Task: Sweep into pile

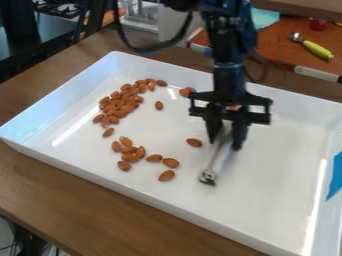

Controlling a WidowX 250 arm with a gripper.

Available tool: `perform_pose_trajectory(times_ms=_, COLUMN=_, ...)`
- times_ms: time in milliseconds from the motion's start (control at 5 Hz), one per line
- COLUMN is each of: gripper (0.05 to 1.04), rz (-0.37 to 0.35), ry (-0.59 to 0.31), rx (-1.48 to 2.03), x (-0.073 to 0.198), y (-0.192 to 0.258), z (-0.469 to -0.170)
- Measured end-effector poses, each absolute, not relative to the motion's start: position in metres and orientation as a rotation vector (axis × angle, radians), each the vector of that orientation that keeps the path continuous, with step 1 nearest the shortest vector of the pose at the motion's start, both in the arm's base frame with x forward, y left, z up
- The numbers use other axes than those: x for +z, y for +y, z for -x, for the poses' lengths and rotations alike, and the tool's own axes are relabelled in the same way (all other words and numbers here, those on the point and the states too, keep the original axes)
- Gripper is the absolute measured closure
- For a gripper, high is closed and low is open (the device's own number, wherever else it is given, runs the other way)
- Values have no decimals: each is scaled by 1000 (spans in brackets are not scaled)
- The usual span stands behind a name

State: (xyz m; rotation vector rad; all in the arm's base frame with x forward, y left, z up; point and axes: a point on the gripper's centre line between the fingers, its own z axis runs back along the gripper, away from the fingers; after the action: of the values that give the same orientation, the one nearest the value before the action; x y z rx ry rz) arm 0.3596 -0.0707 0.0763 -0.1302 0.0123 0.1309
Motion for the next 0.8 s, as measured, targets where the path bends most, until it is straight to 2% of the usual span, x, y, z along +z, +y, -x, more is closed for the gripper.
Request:
perform_pose_trajectory(times_ms=600, gripper=700, rz=66, ry=21, rx=131, x=76, y=1, z=-358)
perform_pose_trajectory(times_ms=800, gripper=700, rz=13, ry=-9, rx=150, x=74, y=20, z=-355)
